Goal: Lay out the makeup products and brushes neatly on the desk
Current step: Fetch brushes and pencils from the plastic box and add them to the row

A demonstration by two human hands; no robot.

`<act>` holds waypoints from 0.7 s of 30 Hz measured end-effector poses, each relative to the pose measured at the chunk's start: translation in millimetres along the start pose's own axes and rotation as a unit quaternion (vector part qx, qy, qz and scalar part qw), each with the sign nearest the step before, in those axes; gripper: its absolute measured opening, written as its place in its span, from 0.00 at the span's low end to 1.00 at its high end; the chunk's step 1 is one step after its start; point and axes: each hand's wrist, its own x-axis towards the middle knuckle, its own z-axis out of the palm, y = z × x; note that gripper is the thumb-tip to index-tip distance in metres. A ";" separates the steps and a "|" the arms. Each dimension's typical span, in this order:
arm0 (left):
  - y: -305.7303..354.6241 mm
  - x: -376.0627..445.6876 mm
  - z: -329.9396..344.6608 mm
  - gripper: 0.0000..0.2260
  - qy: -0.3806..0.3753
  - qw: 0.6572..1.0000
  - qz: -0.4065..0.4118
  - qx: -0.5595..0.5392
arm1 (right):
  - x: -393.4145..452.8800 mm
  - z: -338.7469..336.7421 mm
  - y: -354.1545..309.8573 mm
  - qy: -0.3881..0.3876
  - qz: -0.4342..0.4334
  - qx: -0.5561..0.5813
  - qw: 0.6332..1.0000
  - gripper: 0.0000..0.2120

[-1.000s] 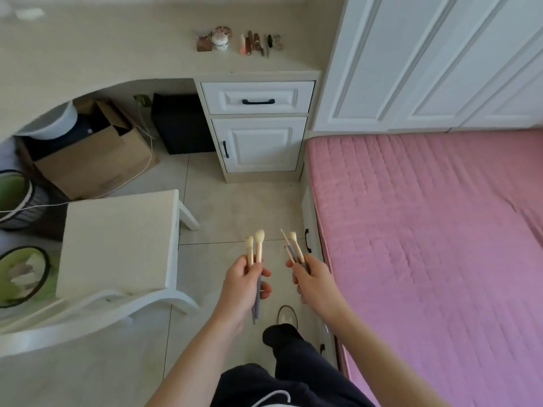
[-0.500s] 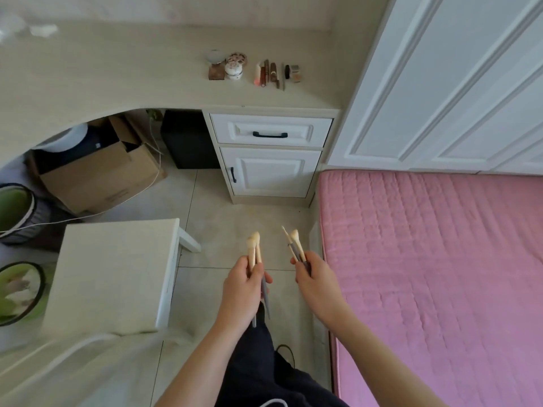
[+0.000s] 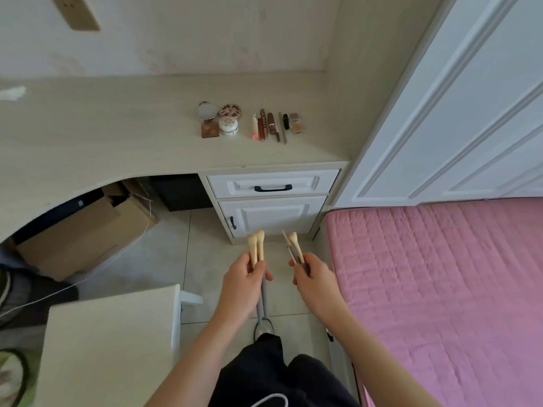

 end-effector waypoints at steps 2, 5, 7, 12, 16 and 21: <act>8.3 19.8 -5.6 0.06 -0.002 1.000 0.002 0.005 | 17.1 2.3 -10.7 0.003 0.002 0.000 1.000 0.07; 18.3 46.1 -9.7 0.06 -0.009 1.000 -0.003 0.007 | 41.6 3.2 -22.3 0.008 0.006 -0.006 1.000 0.07; 26.4 63.3 -10.5 0.06 -0.017 1.000 -0.009 0.003 | 58.3 0.1 -29.3 0.013 0.009 -0.001 1.000 0.07; 50.9 110.0 -5.9 0.06 -0.022 1.000 -0.009 0.005 | 107.0 -13.9 -42.0 0.034 0.017 -0.002 0.999 0.07; 75.5 154.6 2.6 0.06 -0.017 1.000 -0.002 0.010 | 153.3 -30.9 -54.0 0.024 0.015 -0.017 0.999 0.07; 107.1 209.2 22.2 0.06 -0.022 1.000 -0.018 0.006 | 213.0 -60.7 -71.9 0.018 0.016 -0.032 0.999 0.07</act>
